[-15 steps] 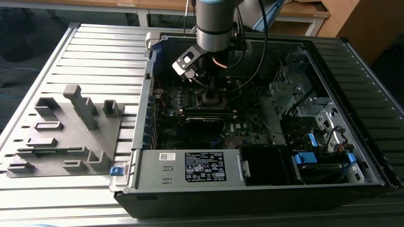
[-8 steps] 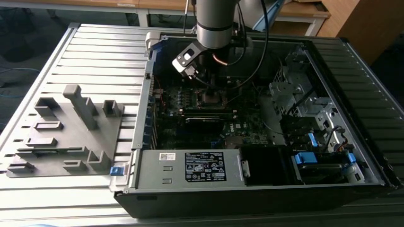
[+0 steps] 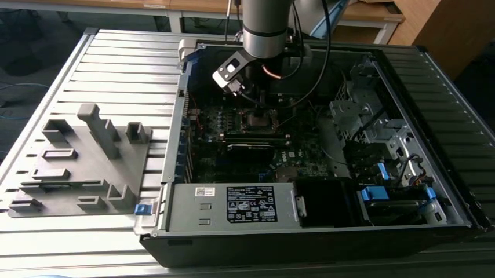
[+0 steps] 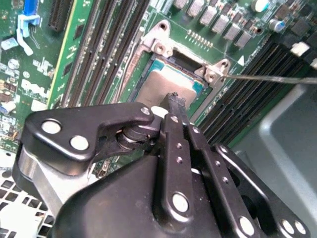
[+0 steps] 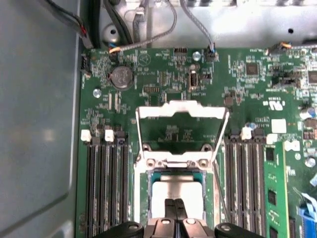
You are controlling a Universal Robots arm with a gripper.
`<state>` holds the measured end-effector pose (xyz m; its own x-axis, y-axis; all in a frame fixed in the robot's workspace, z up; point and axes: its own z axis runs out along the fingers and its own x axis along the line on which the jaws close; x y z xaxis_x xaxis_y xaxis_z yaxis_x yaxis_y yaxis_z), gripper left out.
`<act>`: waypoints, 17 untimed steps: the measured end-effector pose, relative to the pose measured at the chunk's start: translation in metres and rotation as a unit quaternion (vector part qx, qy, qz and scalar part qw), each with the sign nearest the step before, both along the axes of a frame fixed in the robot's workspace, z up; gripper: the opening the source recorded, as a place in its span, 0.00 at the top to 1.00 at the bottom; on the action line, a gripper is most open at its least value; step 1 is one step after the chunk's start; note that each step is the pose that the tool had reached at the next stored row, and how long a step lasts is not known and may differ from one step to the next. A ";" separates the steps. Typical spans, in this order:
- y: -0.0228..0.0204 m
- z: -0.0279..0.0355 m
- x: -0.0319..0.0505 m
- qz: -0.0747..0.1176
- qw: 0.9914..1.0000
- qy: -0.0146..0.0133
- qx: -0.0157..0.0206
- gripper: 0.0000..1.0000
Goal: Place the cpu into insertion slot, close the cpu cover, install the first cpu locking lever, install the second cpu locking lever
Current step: 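Place the cpu into insertion slot, then close the cpu cover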
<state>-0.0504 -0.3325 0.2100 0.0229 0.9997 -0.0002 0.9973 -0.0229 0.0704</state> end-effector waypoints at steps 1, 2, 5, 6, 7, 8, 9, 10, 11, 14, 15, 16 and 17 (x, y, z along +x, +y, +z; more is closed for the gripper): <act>-0.0001 0.0000 0.0003 0.000 1.000 0.000 0.000 0.89; -0.0005 0.0000 0.0003 0.000 1.000 0.000 0.000 0.89; -0.0016 0.0001 0.0003 0.000 1.000 0.000 0.000 0.89; -0.0018 0.0007 0.0003 0.000 1.000 0.000 0.000 0.89; -0.0018 0.0016 0.0003 0.000 1.000 0.000 0.000 0.89; -0.0018 0.0027 0.0003 0.000 1.000 0.000 0.000 0.89; -0.0018 0.0037 0.0003 0.000 1.000 0.000 0.000 0.89; -0.0017 0.0040 0.0003 0.000 1.000 0.000 0.000 0.89; -0.0017 0.0039 0.0003 0.000 1.000 0.000 0.000 0.89; -0.0018 0.0057 0.0003 0.000 1.000 0.000 0.000 0.89; -0.0018 0.0058 0.0003 0.000 1.000 0.000 0.000 0.89; -0.0018 0.0059 0.0003 0.000 1.000 0.000 0.000 0.89; -0.0018 0.0061 0.0003 0.000 1.000 0.000 0.000 0.89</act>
